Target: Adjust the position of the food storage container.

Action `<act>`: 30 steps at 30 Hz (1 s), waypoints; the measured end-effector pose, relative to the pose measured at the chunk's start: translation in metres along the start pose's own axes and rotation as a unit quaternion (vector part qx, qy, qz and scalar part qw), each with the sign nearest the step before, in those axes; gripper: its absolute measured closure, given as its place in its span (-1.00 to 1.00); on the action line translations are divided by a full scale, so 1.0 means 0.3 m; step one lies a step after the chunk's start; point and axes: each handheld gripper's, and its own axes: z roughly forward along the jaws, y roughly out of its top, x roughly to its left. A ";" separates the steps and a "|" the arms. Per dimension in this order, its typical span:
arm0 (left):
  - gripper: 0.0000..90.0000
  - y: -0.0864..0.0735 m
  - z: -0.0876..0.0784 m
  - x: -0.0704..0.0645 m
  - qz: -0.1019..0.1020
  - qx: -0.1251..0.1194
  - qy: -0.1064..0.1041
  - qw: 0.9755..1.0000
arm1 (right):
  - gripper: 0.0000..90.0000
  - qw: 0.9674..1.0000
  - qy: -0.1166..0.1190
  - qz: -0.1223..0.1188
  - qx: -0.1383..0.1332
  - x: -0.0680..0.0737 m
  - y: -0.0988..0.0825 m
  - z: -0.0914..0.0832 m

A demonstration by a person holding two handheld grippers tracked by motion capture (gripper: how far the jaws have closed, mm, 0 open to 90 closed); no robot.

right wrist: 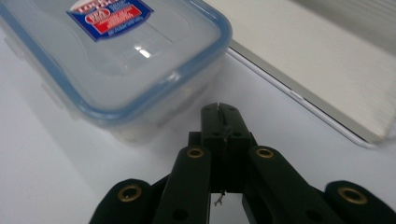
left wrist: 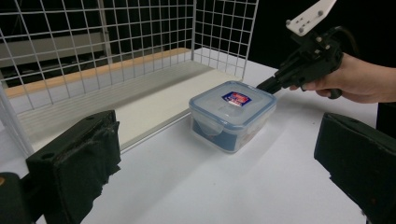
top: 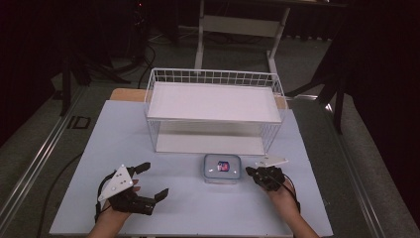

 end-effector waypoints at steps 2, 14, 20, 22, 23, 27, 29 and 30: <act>-0.97 -0.002 0.002 0.000 0.000 0.003 0.001 1.000 | 1.00 1.000 0.003 -0.003 -0.001 0.003 0.005 0.010; -0.97 -0.001 0.003 -0.004 -0.001 0.002 -0.002 1.000 | 1.00 1.000 0.012 -0.010 0.000 0.033 0.051 0.058; -0.97 -0.002 0.005 -0.002 -0.001 0.005 -0.003 1.000 | 1.00 1.000 0.021 -0.014 0.003 0.057 0.067 0.087; -0.97 -0.002 0.004 -0.002 -0.002 0.005 -0.003 1.000 | 1.00 1.000 0.022 -0.014 0.002 0.065 0.074 0.095; -0.97 -0.002 0.004 -0.002 -0.001 0.005 -0.003 1.000 | 1.00 1.000 0.023 -0.015 -0.001 0.068 0.077 0.100; -0.97 -0.004 0.005 -0.003 -0.001 0.007 -0.003 1.000 | 1.00 0.999 0.025 -0.020 -0.004 0.072 0.088 0.115; -0.97 -0.004 0.006 -0.003 0.000 0.007 -0.001 1.000 | 1.00 1.000 0.024 -0.019 -0.004 0.070 0.091 0.115; -0.97 -0.004 0.005 -0.002 0.001 0.006 0.000 1.000 | 1.00 1.000 0.023 -0.020 -0.007 0.067 0.092 0.111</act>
